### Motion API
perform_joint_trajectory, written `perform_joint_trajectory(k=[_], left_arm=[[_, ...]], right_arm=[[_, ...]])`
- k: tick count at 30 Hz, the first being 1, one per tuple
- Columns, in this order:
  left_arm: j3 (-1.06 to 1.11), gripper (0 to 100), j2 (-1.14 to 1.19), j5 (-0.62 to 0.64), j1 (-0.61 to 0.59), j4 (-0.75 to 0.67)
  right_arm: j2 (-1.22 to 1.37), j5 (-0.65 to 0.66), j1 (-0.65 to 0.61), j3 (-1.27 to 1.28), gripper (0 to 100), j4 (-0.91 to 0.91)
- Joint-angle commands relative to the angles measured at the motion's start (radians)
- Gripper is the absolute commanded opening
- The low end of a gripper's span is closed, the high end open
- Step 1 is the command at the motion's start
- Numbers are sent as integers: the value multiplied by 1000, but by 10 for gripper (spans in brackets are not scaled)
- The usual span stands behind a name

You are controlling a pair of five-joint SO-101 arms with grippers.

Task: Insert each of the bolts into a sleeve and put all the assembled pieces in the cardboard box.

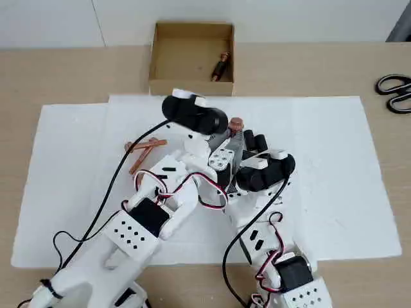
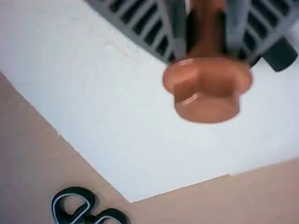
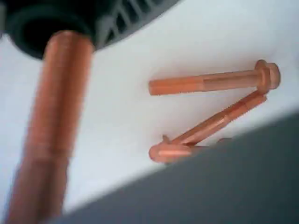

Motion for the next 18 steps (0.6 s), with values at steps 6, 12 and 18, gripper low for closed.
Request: perform_joint_trajectory(k=[6, 12, 18], left_arm=[[-2, 6, -44, -9, 41, -31], [-2, 6, -44, -12, 43, -32], [8, 6, -40, -14, 8, -80]], right_arm=[[-18, -9, -2, -9, 2, -24], [-18, -9, -2, -12, 2, -19], [-18, -9, -2, -12, 2, -19]])
